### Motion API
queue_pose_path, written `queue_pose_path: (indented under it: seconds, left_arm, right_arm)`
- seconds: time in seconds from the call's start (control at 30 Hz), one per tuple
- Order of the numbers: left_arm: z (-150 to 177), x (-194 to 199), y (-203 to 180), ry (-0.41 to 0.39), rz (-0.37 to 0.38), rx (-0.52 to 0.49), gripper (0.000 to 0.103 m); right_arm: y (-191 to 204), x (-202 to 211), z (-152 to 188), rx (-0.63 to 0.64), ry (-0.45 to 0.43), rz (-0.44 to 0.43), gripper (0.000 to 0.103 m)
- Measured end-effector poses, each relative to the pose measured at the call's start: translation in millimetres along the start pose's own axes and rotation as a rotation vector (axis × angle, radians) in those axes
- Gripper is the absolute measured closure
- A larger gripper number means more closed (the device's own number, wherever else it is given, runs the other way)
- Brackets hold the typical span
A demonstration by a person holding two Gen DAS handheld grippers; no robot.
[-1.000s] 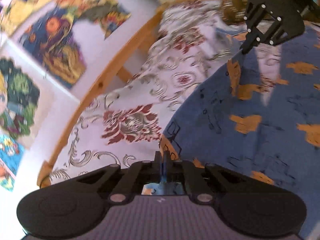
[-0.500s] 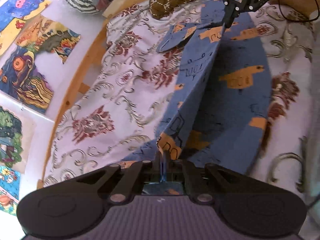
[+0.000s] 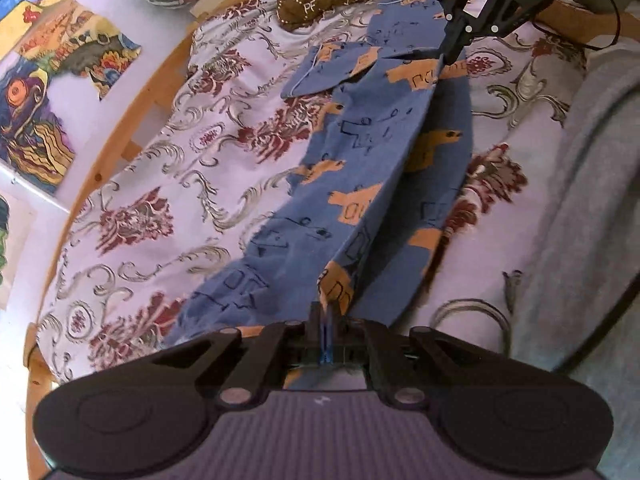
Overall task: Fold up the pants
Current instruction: 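Lift the hems with both grippers and fold them over toward the waistband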
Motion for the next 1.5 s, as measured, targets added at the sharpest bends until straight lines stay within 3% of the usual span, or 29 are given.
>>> queue_pose_path:
  seconds: [0.47,0.6,0.63,0.8,0.87,0.93,1.0,1.03,1.2,1.37,1.5]
  left_arm:
    - [6.0,-5.0,-8.4,0.059,0.071,0.001,0.101]
    - [5.2,-9.0,-3.6,0.086,0.12,0.026,0.095]
    - [4.1,-9.2,-1.7,0.094,0.141,0.031,0.091]
    - [-9.8,3.7,16.3,0.11,0.209,0.088,0.046]
    - [-20.1,15.1,23.0,0.104,0.197,0.108,0.034]
    - [-33.1,27.9,29.4,0.089,0.192,0.153,0.02]
    - [-48.7,41.8,35.4,0.057,0.19,0.235,0.001]
    - [-56.3,47.4,37.5,0.035,0.191,0.284,0.0]
    - [-98.2,57.2,36.9,-0.05,0.23,0.627,0.0]
    - [-147.5,31.5,8.8,-0.066,0.183,0.879,0.0]
    - [-178.2,-17.6,-19.2,-0.005,0.353,1.143,0.0]
  right_arm:
    - [10.3,-6.6,12.6,-0.039,0.021,-0.023,0.103]
    - [9.3,-13.7,15.8,-0.083,0.028,-0.03,0.099]
    - [8.2,-13.3,15.7,-0.093,0.024,-0.035,0.096]
    - [1.5,3.1,14.4,-0.14,-0.009,-0.052,0.062]
    - [-1.5,13.8,14.9,-0.168,-0.024,-0.051,0.037]
    - [-5.3,27.9,15.2,-0.207,-0.051,-0.047,0.022]
    - [-11.0,44.1,15.8,-0.257,-0.082,-0.022,0.004]
    - [-14.4,52.1,17.3,-0.288,-0.102,-0.003,0.001]
    - [-39.3,86.8,31.0,-0.462,-0.175,0.122,0.001]
    - [-67.9,101.7,49.7,-0.587,-0.201,0.23,0.001]
    - [-90.7,110.7,62.6,-0.582,-0.124,0.337,0.001]
Point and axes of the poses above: each gripper's, at about its wrist camera, not at the fingertips, and x roughly against the way its jaws point, y to its left, z to its underside, the point moved 2 cm from there along -x, roughly the way its jaws point, and after that the axes turned 2 degrees about -z, right-handed, at the moved point
